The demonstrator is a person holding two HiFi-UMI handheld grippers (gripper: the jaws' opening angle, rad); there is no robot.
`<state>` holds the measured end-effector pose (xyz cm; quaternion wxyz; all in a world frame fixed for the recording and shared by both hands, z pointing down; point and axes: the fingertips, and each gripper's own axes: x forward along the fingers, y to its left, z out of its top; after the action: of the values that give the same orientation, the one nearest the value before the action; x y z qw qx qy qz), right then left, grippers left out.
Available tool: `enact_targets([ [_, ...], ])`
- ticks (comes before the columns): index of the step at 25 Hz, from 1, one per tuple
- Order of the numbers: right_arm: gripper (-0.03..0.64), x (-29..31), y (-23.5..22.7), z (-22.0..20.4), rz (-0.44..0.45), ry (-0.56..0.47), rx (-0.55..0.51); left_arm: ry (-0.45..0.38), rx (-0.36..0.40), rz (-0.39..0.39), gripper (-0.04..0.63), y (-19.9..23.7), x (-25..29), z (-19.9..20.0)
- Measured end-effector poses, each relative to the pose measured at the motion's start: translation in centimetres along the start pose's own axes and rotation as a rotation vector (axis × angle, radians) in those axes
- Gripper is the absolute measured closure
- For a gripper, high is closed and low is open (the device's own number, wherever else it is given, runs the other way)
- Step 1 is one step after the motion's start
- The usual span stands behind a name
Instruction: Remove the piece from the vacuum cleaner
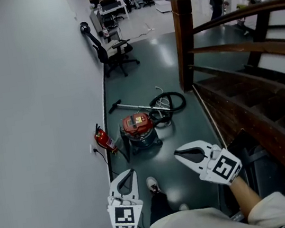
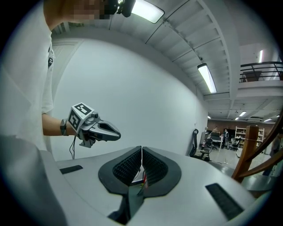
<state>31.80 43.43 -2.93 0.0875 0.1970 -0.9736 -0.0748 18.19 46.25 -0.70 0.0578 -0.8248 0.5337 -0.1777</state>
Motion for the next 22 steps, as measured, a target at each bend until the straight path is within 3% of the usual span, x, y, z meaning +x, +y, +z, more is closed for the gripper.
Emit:
enact_targets([
  [8,0.588,2.4,-3.2,-0.7,-0.013,0.003,-0.004,-0.015,-0.008,-0.007,0.597,2.9,3.3,-0.8],
  [22,0.588,12.4,-11.3,-1.0,-0.059,0.020,0.007,-0.013,-0.021,-0.014,0.597,12.8,10.9,-2.9],
])
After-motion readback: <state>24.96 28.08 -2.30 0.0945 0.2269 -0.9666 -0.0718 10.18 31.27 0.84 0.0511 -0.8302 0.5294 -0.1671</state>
